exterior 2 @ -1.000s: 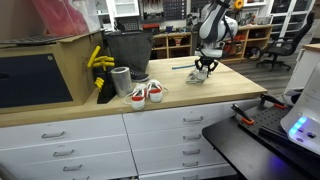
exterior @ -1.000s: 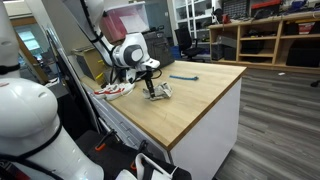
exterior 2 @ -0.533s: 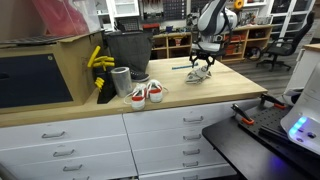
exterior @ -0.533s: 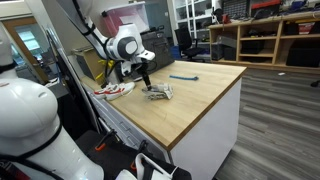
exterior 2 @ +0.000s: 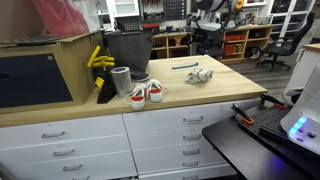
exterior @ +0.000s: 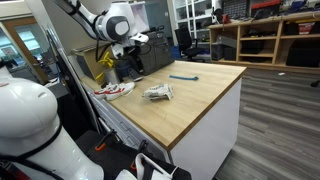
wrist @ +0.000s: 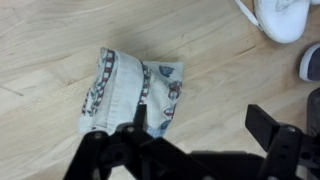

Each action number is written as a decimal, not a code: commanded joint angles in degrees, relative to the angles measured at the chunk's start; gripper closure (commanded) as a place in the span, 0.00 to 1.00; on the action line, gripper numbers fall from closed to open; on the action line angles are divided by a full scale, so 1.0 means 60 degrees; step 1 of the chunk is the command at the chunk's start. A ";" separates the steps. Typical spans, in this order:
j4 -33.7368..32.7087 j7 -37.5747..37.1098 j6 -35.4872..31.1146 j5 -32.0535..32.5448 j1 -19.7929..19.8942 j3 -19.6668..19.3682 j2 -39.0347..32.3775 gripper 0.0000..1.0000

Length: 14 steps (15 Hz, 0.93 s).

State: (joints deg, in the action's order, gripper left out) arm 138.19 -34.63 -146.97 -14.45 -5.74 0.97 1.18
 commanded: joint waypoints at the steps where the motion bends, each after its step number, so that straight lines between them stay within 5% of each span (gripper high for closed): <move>1: -0.0761 0.0670 0.1009 -0.0183 0.0243 0.0070 -0.0602 0.00; 6: -0.1398 -0.0114 0.1397 0.1151 0.0342 -0.0137 -0.1895 0.00; 7: -0.1511 -0.0150 0.1301 0.1504 0.0305 -0.0229 -0.2183 0.25; 14: -0.1953 -0.0333 0.1018 0.2709 0.0005 -0.0659 -0.3326 0.73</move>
State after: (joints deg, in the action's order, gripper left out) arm 128.10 -35.51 -140.65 -0.16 -4.33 -1.79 -16.93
